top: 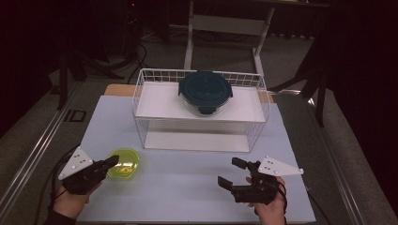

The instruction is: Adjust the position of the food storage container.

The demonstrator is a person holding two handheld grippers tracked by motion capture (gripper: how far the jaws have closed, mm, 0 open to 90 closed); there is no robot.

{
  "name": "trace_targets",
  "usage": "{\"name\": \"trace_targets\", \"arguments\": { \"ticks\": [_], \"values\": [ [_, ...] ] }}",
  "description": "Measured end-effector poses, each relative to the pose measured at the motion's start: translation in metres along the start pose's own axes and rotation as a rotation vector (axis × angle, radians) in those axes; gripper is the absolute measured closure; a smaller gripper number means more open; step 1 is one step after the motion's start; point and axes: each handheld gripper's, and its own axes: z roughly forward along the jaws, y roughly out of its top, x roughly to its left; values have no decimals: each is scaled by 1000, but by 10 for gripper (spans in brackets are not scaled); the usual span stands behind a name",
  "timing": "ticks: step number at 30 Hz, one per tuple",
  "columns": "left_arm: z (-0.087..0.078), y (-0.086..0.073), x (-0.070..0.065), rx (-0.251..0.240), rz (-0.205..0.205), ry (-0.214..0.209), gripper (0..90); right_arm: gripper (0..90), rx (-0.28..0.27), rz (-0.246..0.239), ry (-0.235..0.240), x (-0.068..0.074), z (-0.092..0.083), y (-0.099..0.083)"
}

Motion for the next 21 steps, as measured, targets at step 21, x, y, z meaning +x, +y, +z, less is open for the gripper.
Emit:
{"name": "trace_targets", "arguments": {
  "ticks": [21],
  "values": [
    [25, -70, 61, 149, -65, 95, 900, 148, 2, 9, 14, -2, -3, -4]
  ]
}}
